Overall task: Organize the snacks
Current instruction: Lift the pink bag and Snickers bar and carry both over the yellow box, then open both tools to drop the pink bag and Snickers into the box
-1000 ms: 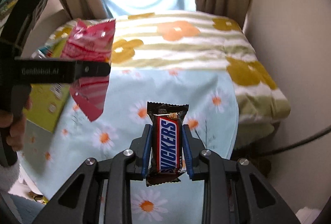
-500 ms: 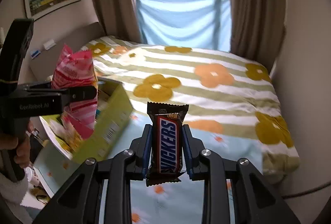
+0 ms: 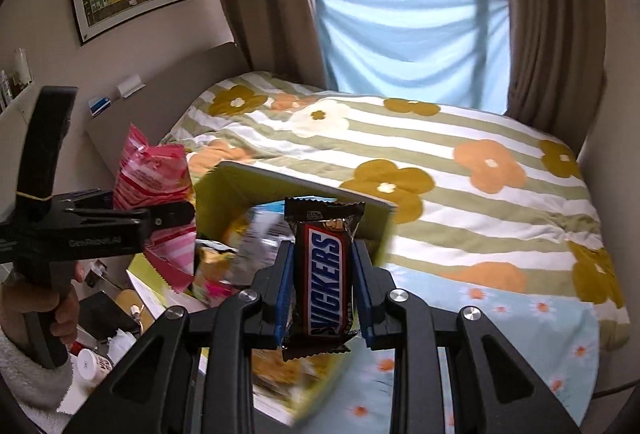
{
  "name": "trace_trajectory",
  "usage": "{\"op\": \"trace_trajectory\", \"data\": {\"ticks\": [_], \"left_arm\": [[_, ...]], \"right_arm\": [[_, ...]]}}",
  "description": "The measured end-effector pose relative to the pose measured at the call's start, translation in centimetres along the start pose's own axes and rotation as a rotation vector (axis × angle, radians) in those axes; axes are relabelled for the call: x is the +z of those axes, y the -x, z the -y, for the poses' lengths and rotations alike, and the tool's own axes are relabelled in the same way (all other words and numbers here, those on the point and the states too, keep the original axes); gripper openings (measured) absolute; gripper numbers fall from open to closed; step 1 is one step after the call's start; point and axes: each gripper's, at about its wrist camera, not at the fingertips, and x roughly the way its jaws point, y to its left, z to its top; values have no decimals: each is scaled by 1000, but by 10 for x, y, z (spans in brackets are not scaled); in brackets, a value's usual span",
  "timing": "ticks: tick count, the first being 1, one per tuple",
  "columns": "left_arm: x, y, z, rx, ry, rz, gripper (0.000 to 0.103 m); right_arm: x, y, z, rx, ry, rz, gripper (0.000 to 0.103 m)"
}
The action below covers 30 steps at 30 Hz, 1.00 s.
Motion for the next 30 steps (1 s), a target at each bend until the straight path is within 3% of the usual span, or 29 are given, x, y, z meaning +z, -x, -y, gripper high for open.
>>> {"op": "trace_trajectory", "data": {"ticks": [5,6,8,9,14,22,26,27,29,30], "left_arm": [[2,-22,-28,-18,-23,-47,76],[2,-23,-30,-30,-33,-42,80],[1,-26,-31,-47,-56,-40,99],[1,-27,-30,-44,-68,-34,103],[-6,-33,-36,-35,-109,-63,103],[-23,-23,-61,-45,11,-57,103],[-24,-20,-67,-33,25,-51,103],[-24,-18,-66,-31,28,-48,103],[-24,-18,-66,-32,30,-46,103],[-24,-18,-66,-30,28,-48,103]], "right_arm": [[0,-22,-26,-2,-22,-28,26],[0,-23,-28,-5,-26,-32,26],[-2,-27,-35,-11,-38,-43,26],[-3,-29,-37,-14,-43,-49,26],[-10,-40,-43,-18,-56,-93,26],[-22,-45,-55,15,-28,-141,26],[-21,-51,-61,61,-23,-161,27],[-21,-53,-65,72,-15,-166,31],[-22,-55,-73,67,8,-171,71],[-23,-54,-74,59,15,-166,102]]}}
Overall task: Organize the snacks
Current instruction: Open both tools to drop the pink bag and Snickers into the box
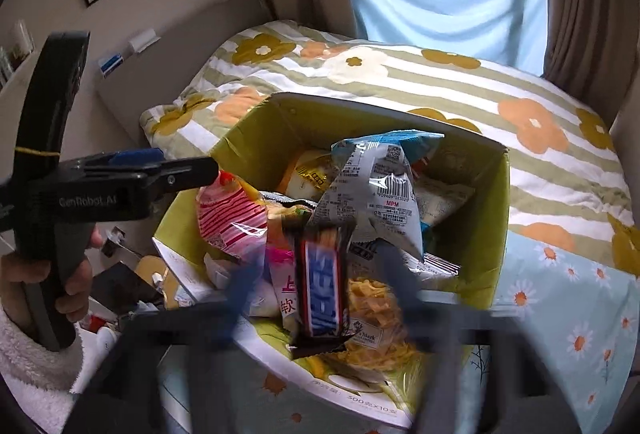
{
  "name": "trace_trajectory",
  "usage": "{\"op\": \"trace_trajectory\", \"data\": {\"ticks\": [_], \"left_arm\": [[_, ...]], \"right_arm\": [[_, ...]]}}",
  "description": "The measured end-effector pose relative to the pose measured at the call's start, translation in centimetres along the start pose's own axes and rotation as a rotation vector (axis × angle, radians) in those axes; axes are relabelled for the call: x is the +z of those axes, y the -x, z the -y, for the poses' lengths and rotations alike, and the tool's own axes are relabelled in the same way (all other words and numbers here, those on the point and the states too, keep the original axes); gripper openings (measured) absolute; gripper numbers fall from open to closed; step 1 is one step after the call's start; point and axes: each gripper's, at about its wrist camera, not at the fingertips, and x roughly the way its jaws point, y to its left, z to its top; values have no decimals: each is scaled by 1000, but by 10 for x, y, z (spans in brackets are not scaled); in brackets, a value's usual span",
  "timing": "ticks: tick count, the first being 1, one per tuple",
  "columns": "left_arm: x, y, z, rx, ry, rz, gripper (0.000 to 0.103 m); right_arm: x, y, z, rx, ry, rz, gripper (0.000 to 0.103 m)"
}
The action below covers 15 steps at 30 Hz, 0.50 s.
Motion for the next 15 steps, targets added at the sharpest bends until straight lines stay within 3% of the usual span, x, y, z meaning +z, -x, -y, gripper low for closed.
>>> {"op": "trace_trajectory", "data": {"ticks": [10,15], "left_arm": [[-10,-6,-1,-3,-15,-27,103],[-12,7,6,3,-28,0,103]], "right_arm": [[-25,4,16,-92,-103,12,103],[-24,20,16,-107,-111,46,103]]}}
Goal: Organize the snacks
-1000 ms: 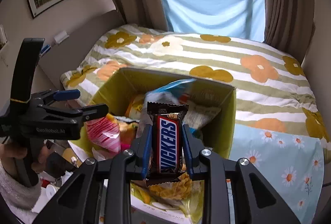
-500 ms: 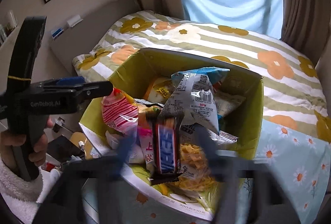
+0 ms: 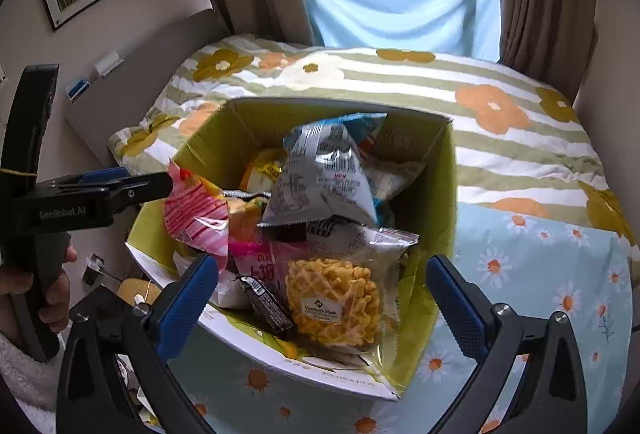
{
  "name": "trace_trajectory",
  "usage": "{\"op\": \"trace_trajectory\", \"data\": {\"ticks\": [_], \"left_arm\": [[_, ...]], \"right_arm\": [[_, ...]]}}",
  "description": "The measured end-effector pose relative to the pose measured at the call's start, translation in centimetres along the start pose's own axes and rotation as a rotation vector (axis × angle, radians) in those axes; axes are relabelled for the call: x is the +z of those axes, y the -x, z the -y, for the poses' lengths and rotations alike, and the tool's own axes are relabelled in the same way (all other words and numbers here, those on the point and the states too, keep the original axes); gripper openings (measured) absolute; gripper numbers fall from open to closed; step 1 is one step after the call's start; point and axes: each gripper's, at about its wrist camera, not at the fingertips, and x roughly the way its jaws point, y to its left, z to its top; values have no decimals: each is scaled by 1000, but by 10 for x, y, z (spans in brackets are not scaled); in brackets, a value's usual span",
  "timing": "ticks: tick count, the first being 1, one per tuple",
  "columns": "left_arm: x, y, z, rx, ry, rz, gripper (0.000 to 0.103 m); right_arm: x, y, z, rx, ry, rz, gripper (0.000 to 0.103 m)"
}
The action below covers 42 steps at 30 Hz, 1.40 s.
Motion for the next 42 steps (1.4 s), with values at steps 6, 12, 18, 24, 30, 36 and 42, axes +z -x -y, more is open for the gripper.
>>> {"op": "trace_trajectory", "data": {"ticks": [6,12,18,24,30,36,42], "left_arm": [[-4,43,29,1,-22,94,103],[-27,103,74,-15,-46,221,103],[-68,165,114,-22,-57,331,103],[-109,210,145,-7,-99,408,103],[-145,229,152,-2,-97,437,103],[-163,241,156,9,-110,452,103],[-166,248,157,0,-110,471,103]], "right_arm": [[0,46,10,-15,6,90,103],[-9,111,31,-111,-25,186,103],[-37,190,43,-242,-55,298,103],[-70,235,41,-313,-59,348,103],[-102,252,42,-342,-84,361,103],[-115,265,41,-358,-93,385,103],[-119,273,36,-372,-89,406,103]]}}
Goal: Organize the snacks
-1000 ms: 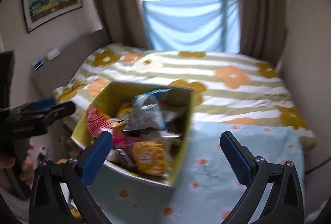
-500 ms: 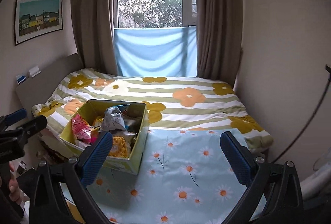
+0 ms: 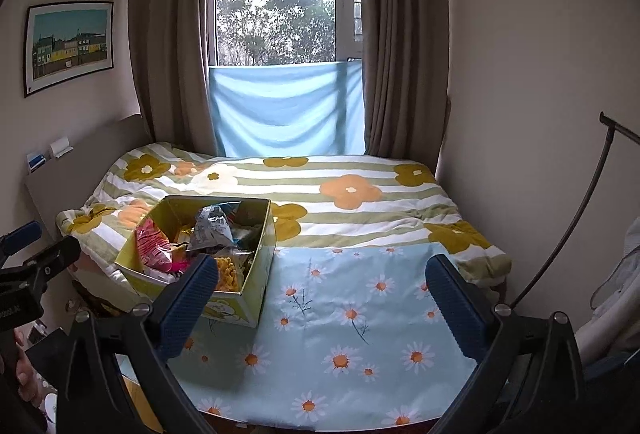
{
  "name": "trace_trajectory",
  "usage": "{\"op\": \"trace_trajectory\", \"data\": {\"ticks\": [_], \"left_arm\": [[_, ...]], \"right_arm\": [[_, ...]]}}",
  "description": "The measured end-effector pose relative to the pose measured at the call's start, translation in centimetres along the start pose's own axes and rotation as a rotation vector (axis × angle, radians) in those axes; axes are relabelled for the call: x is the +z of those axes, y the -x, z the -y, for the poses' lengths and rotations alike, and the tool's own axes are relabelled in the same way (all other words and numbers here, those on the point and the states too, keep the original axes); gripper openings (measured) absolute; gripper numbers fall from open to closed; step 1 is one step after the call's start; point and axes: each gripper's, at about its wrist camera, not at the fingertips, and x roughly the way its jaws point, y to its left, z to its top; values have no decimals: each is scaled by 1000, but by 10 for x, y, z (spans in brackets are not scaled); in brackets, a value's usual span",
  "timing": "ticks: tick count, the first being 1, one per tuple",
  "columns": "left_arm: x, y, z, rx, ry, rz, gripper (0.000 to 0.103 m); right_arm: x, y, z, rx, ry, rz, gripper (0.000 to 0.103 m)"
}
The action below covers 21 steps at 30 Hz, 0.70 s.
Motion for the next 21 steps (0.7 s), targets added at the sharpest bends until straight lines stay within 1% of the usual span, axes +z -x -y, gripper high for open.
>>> {"op": "trace_trajectory", "data": {"ticks": [10,21], "left_arm": [[2,5,-2,-11,-4,14,103],[5,6,-2,-16,-8,27,103]], "right_arm": [[2,8,-4,-9,3,20,103],[4,8,-4,-25,-10,16,103]]}}
